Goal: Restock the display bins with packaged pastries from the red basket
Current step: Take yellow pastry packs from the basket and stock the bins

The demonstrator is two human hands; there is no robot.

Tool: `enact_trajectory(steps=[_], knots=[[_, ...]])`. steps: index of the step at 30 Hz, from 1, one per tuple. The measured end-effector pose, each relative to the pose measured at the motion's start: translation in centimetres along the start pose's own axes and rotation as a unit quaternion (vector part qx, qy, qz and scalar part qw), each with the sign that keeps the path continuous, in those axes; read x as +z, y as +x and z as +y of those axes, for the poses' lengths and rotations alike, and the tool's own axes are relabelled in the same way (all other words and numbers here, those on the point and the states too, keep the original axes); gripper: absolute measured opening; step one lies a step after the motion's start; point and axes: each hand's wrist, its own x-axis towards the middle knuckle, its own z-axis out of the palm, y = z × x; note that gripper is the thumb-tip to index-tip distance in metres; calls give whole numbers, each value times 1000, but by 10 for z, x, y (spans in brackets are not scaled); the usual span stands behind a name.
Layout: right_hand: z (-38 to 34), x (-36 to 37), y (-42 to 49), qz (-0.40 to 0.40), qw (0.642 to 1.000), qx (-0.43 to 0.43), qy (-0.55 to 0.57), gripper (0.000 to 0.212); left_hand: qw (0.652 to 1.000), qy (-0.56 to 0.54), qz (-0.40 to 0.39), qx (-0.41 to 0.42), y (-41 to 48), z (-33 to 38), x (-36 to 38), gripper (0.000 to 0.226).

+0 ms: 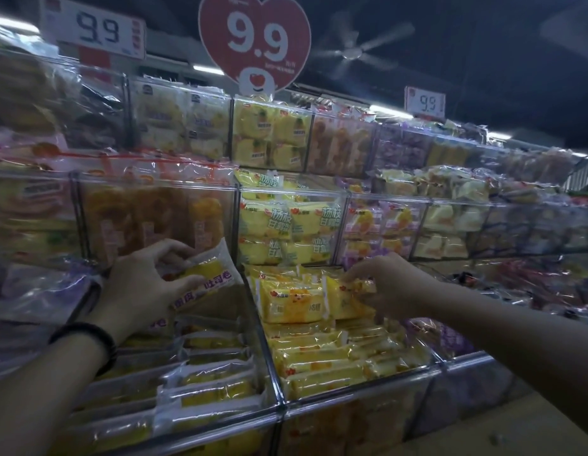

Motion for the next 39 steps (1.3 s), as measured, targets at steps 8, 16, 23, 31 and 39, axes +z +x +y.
enact_trajectory(steps=[8,16,23,31,39], knots=[[-64,-21,43,209,974,-51,71,19,999,38,12,-2,0,2,-7,29],[-190,11,112,85,979,-157,-97,44,997,64,-52,-4,8,-11,-10,25],[-200,51,131,38,976,-103,-188,22,994,38,-89,-49,11,-13,2,23],[-232,61,140,13,950,-83,-300,18,962,188,-175,-91,13,-31,10,53],[-242,60,136,-73,963,-78,-249,24,918,365,-157,-20,5,-27,13,31]])
